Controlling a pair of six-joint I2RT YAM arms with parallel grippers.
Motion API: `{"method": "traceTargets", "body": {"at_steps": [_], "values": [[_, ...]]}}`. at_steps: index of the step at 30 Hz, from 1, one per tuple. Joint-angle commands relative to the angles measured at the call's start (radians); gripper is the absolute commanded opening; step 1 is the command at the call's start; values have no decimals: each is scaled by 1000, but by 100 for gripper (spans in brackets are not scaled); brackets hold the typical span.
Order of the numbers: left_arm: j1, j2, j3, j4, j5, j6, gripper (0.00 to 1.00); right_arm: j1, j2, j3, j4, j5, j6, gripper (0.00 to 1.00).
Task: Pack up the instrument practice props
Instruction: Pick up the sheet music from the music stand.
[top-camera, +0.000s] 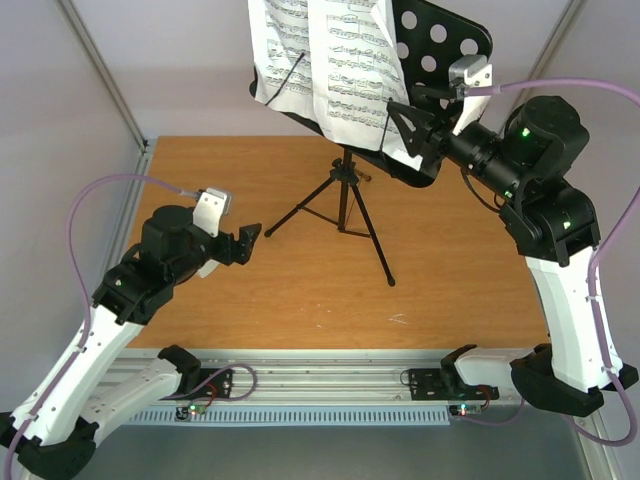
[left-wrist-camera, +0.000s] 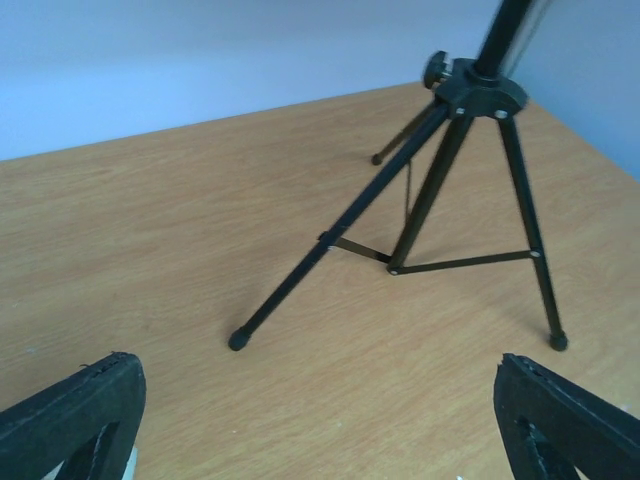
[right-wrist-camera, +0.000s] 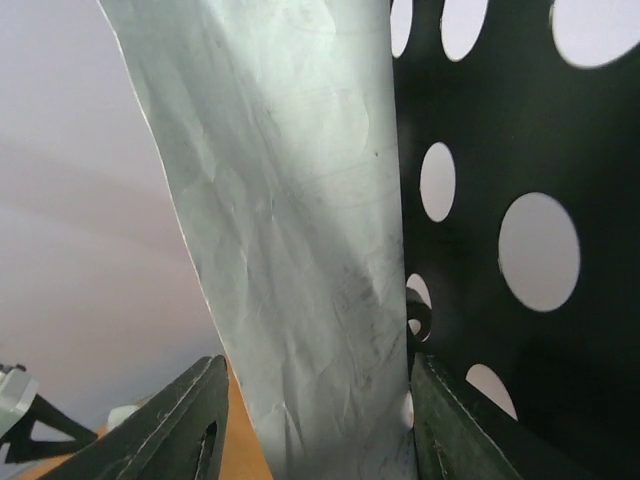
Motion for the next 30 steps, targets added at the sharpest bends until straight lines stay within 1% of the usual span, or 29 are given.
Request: {"method": "traceTargets", "body": {"at_steps": [1,3,4,7,9,11,14,16,17,20,24,28,30], "values": [[0,14,17,36,147,-6,93,15,0,22,55,41,-55,49],[-5,32,46,37,205,-55,89,21,-2,12,70,64,-66,42],[-10,36,51,52,241,-104,87,26,-8,0,84,78,-74,39],[-78,49,36,201,267,-218,86,39,-25,-50,132,124,-95,26],[-153,97,61,264,233,-242,86,44,-33,-62,144,140,-103,20],[-219,182,155,273,202,-226,86,49,-39,-69,148,155,-108,15],[-248,316,268,307,259,-235,86,54,-58,-89,161,187,-105,6],[-258,363,307,388,315,-264,84,54,-75,-112,179,197,-101,2],[-263,381,322,437,335,-284,83,54,-83,-120,184,199,-101,1],[-266,441,378,504,352,-317,82,53,-87,-127,181,203,-102,1],[-266,526,470,541,368,-344,82,54,-93,-138,177,207,-105,1],[-267,571,512,621,413,-388,82,55,-109,-158,189,216,-111,1],[-267,592,540,622,410,-394,81,55,-112,-161,191,216,-111,1]]}}
